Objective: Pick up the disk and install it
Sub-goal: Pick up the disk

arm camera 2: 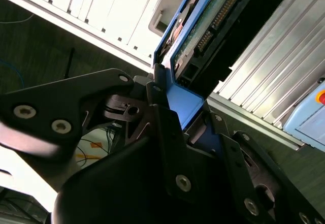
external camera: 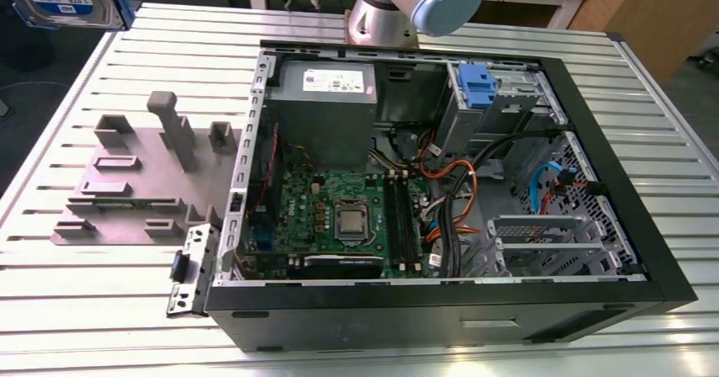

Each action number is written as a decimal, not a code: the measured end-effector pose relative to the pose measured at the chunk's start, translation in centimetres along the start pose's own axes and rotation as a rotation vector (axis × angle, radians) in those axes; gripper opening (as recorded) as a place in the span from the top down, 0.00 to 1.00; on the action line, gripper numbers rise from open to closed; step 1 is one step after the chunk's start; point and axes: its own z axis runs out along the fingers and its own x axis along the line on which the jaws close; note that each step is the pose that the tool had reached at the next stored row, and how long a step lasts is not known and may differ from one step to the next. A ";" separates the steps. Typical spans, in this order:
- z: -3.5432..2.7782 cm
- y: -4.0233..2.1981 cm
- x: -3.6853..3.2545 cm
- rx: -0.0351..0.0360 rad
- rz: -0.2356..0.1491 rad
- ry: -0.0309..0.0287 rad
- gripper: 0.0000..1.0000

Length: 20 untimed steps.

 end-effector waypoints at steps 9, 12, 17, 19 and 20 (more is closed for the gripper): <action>0.00 -0.22 0.00 0.0000 0.000 0.0000 0.64; 0.00 -0.29 0.00 0.0000 0.000 0.0000 0.64; 0.00 -0.39 0.00 0.0001 0.000 -0.0001 0.64; -0.01 -0.47 0.00 -0.0001 0.000 0.0000 0.64; 0.00 -0.51 0.00 0.0000 0.000 0.0000 0.64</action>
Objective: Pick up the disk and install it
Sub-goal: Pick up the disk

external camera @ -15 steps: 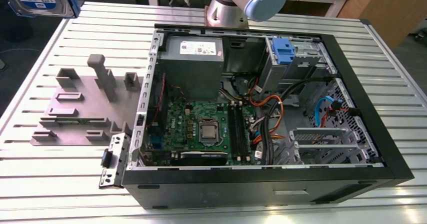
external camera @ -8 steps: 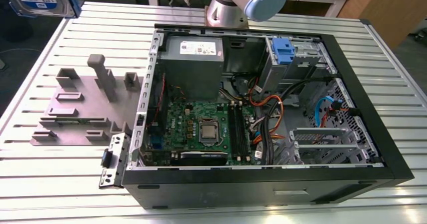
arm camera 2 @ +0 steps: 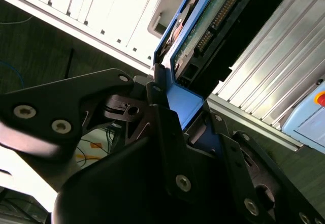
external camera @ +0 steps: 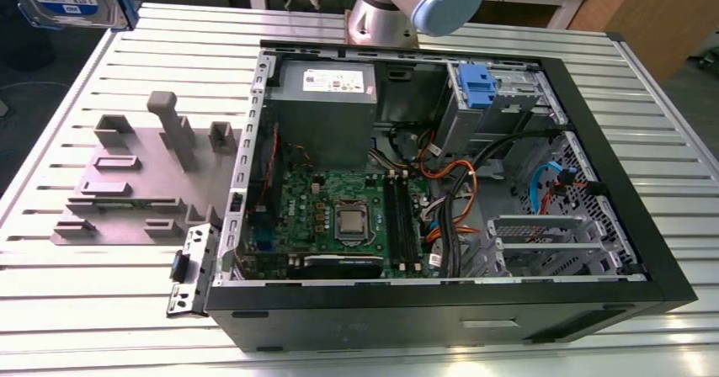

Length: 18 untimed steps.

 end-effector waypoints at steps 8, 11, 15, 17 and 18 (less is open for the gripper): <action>0.00 -0.52 0.00 0.0000 0.000 0.0000 0.64; -0.01 -0.80 -0.01 0.0000 0.000 0.0000 0.64; -0.01 -1.09 -0.01 0.0000 0.000 0.0000 0.64; 0.00 -1.21 -0.01 0.0001 0.000 0.0000 0.64; -0.01 -1.28 -0.01 0.0000 0.000 0.0000 0.64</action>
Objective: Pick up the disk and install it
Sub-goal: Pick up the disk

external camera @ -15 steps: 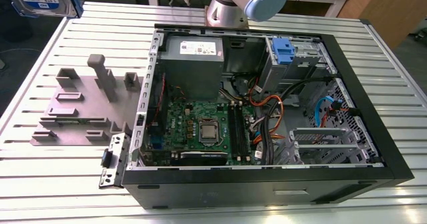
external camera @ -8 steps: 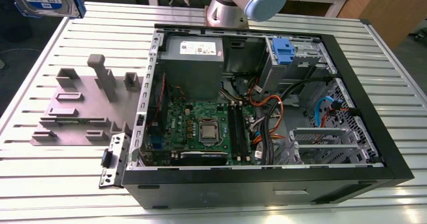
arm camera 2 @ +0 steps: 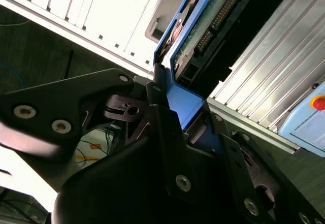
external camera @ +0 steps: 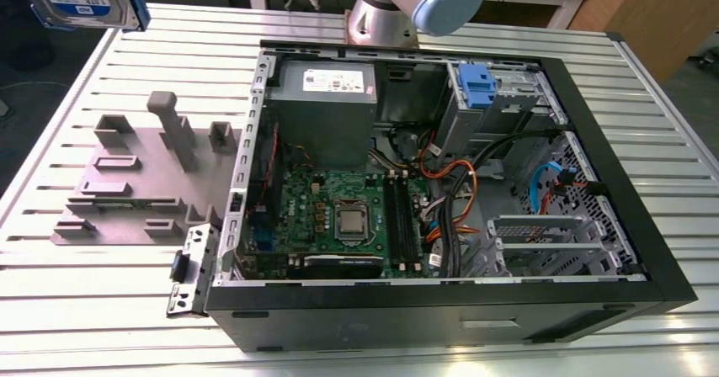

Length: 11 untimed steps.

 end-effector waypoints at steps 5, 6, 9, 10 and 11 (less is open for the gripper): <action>0.00 -0.30 0.00 0.0000 0.000 0.0000 0.64; 0.00 -0.35 0.00 0.0000 0.000 0.0000 0.64; 0.00 -0.50 0.00 0.0000 0.000 0.0000 0.64; 0.00 -0.55 0.00 0.0000 0.000 0.0000 0.64; 0.00 -0.60 0.00 0.0001 0.000 0.0000 0.64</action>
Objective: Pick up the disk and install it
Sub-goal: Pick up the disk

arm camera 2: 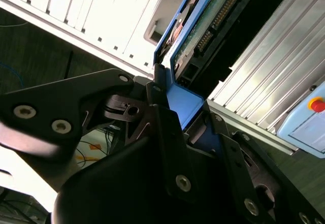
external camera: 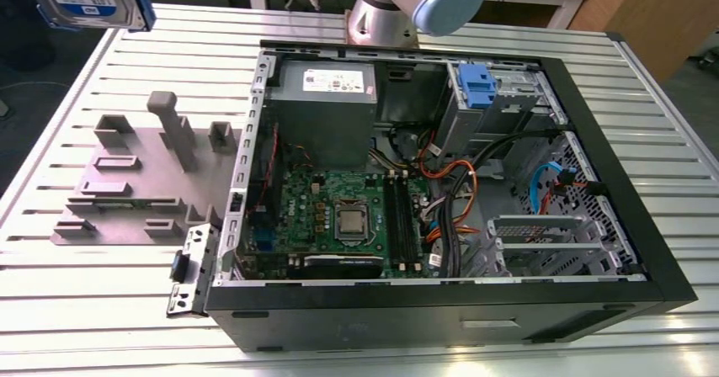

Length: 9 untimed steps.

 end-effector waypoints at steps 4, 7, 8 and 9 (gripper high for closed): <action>-0.01 -0.20 0.00 -0.0001 0.000 0.0000 0.64; 0.00 -0.31 0.00 0.0000 0.000 0.0000 0.64; 0.00 -0.34 0.00 0.0000 0.000 0.0000 0.64; -0.01 -0.37 -0.01 -0.0001 0.000 0.0000 0.64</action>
